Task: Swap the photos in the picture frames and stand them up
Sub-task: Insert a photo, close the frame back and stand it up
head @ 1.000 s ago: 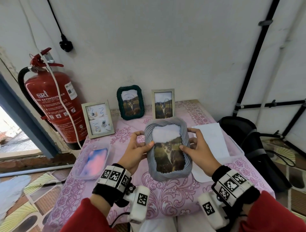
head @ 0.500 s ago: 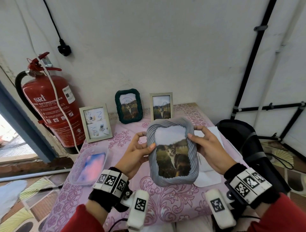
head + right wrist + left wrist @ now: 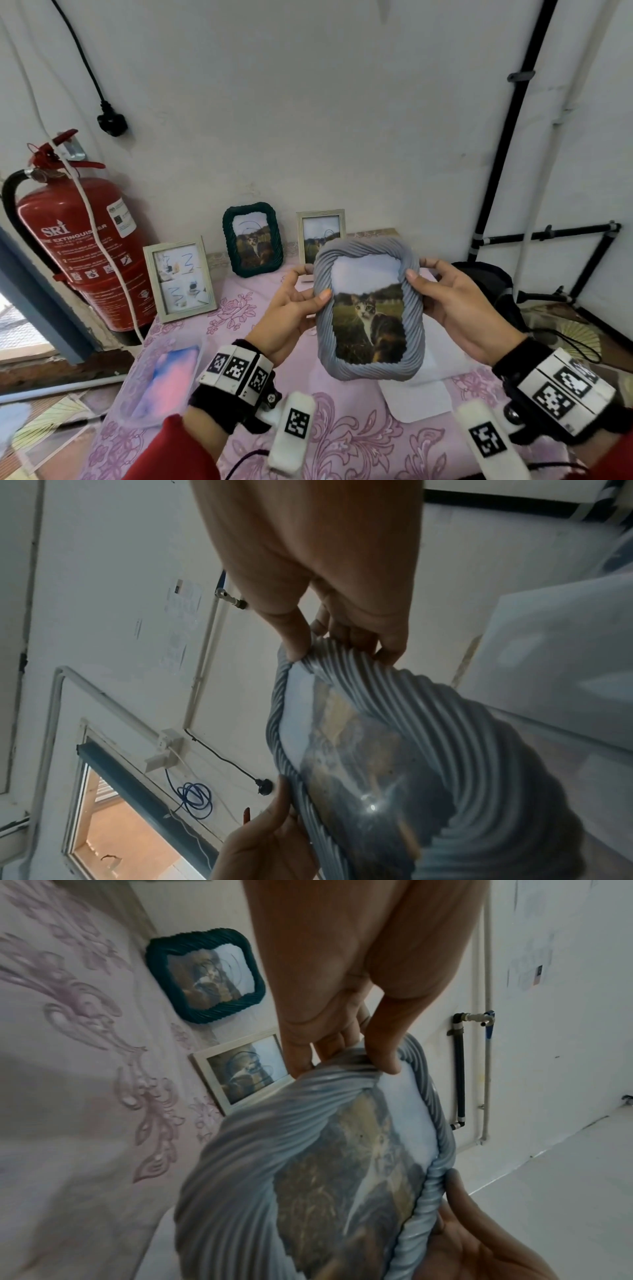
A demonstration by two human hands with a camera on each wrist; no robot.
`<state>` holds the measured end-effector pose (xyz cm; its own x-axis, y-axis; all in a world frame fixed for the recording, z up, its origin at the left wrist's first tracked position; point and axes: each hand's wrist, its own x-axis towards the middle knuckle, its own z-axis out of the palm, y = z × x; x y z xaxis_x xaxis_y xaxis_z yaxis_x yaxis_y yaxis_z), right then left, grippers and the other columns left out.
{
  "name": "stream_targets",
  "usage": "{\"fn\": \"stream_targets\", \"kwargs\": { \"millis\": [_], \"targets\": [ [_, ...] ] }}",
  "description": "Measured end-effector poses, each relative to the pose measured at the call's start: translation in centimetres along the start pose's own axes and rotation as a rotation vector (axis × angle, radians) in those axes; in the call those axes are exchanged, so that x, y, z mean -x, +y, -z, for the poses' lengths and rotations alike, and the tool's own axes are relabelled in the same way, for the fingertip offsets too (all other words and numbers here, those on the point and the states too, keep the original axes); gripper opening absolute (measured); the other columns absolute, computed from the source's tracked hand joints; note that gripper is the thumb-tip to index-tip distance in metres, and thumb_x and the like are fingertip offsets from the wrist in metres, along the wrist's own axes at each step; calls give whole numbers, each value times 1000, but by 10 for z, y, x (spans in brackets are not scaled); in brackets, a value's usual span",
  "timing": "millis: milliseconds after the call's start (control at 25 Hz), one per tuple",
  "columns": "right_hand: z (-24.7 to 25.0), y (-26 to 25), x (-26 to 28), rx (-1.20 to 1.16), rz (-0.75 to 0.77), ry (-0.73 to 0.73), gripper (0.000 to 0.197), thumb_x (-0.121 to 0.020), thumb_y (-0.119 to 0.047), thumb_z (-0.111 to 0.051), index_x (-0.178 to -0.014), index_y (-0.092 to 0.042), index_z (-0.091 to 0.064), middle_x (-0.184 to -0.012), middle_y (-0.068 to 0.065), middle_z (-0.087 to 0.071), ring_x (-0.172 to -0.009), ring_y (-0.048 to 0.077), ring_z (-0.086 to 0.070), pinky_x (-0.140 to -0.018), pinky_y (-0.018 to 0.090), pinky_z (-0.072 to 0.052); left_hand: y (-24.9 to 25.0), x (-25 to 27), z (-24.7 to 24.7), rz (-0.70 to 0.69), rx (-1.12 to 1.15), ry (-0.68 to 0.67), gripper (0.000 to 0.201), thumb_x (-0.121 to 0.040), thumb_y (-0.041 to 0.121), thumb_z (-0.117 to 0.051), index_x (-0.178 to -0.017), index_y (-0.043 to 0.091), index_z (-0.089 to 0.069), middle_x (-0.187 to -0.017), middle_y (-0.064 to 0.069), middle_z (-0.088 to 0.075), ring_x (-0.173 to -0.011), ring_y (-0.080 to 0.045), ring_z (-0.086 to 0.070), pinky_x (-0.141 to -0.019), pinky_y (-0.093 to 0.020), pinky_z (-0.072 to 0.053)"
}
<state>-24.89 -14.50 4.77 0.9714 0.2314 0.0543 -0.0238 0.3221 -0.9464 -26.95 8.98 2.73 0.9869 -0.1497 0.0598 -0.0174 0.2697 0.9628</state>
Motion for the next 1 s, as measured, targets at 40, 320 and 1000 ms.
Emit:
{"fn": "stream_targets", "kwargs": {
  "millis": [40,320,1000],
  "targets": [
    [0,-7,-6,-3,10,1,12,-87,-11,-57,-98,-16,-56,-78,2,-72,-64,11,-67,-62,20,-57,6,-8,-2,-18,-11,-5,37,-82,3,-58,-111,20,-44,-93,-9,-71,-83,-21,-67,-78,-40,-53],
    [6,-62,-76,66,157,103,12,-90,-11,-56,-101,-15,-52,-77,6,-69,-61,15,-63,-60,23,-56,53,-92,-22,-166,-135,103,38,-86,5,-61,-120,20,-53,-91,-5,-70,-82,-12,-69,-65,-24,-56],
    [105,-20,-289,215,129,163,16,-91,-7,-55,-88,-20,-46,-77,12,-61,-61,18,-57,-53,24,-50,22,-327,-12,-121,-820,75,55,-89,14,-59,-140,18,-40,-133,-6,-53,-117,-21,-53,-102,-35,-42]
  ]
}}
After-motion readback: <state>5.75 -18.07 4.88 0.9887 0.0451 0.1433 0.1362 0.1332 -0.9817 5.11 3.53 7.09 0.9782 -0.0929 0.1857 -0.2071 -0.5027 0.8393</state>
